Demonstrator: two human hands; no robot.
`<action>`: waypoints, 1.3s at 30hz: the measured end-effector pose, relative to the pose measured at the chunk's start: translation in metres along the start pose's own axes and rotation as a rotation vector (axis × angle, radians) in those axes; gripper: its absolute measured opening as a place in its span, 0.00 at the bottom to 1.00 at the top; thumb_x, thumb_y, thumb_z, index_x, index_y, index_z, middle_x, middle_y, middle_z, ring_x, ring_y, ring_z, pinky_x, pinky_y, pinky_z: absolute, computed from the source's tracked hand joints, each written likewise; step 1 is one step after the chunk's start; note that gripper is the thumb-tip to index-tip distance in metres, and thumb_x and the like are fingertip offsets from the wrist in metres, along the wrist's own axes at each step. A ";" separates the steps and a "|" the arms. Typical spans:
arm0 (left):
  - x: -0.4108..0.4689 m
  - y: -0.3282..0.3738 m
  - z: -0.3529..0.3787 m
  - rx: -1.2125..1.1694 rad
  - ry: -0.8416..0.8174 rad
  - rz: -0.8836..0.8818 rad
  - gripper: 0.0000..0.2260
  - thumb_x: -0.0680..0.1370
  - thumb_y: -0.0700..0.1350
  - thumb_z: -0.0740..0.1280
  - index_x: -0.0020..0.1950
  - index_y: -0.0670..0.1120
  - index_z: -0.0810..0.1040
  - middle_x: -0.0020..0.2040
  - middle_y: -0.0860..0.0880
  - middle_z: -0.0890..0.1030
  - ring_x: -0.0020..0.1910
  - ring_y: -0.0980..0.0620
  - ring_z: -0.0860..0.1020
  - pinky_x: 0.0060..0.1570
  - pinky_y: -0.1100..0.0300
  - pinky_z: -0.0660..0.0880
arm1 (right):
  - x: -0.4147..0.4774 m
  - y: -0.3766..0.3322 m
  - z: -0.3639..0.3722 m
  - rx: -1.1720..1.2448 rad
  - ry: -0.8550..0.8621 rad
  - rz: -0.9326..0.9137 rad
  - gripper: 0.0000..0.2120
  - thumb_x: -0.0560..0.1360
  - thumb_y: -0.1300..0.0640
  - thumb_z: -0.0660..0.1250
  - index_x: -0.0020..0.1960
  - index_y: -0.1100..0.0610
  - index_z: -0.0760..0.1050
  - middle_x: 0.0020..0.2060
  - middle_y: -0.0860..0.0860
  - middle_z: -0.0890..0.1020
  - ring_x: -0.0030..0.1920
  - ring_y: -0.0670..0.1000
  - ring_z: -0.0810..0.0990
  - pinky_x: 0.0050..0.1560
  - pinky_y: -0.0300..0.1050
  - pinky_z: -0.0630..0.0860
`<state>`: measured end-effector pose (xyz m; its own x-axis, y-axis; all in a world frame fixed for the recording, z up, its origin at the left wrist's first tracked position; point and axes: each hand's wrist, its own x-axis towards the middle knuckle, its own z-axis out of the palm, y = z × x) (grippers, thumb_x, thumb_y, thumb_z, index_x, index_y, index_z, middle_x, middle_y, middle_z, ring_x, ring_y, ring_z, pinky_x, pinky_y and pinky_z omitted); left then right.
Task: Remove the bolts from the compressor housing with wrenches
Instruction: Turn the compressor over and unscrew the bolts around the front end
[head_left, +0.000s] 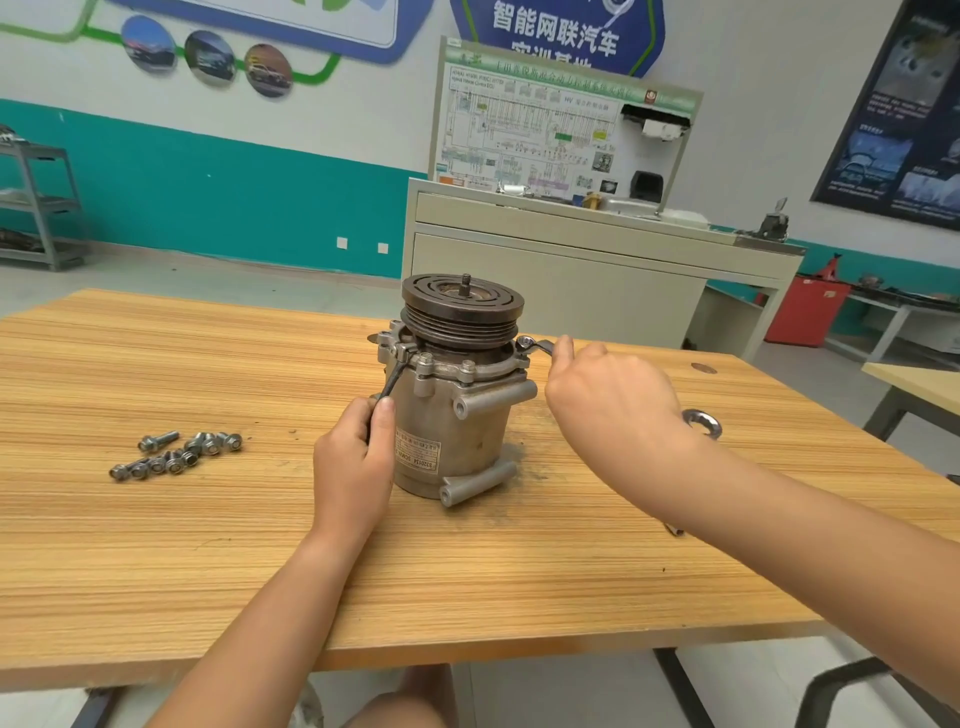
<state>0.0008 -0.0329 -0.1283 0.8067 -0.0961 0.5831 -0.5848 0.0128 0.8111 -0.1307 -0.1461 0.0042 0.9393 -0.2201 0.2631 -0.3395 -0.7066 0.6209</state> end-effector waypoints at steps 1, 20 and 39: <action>0.000 0.000 0.000 -0.004 -0.001 0.001 0.16 0.81 0.42 0.60 0.33 0.41 0.67 0.26 0.51 0.66 0.26 0.59 0.66 0.26 0.65 0.60 | 0.000 -0.001 0.003 -0.014 -0.010 -0.013 0.25 0.76 0.72 0.51 0.72 0.69 0.50 0.53 0.59 0.72 0.41 0.52 0.71 0.23 0.41 0.56; 0.001 -0.001 0.001 -0.008 0.005 -0.017 0.16 0.81 0.42 0.60 0.32 0.43 0.67 0.26 0.53 0.66 0.25 0.60 0.65 0.26 0.67 0.61 | 0.025 0.060 0.020 -0.156 -0.010 -0.185 0.31 0.75 0.68 0.56 0.75 0.56 0.48 0.31 0.49 0.66 0.26 0.49 0.62 0.23 0.41 0.56; 0.002 -0.007 0.003 -0.031 0.003 -0.022 0.16 0.80 0.42 0.60 0.32 0.43 0.67 0.25 0.53 0.66 0.25 0.57 0.64 0.25 0.63 0.60 | 0.100 0.042 0.100 0.403 0.728 -0.113 0.09 0.65 0.75 0.70 0.41 0.65 0.81 0.35 0.57 0.84 0.36 0.55 0.84 0.55 0.73 0.65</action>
<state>0.0066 -0.0359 -0.1330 0.8194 -0.0935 0.5656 -0.5643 0.0419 0.8245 -0.0458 -0.2654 -0.0170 0.6529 0.2579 0.7122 -0.0721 -0.9148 0.3974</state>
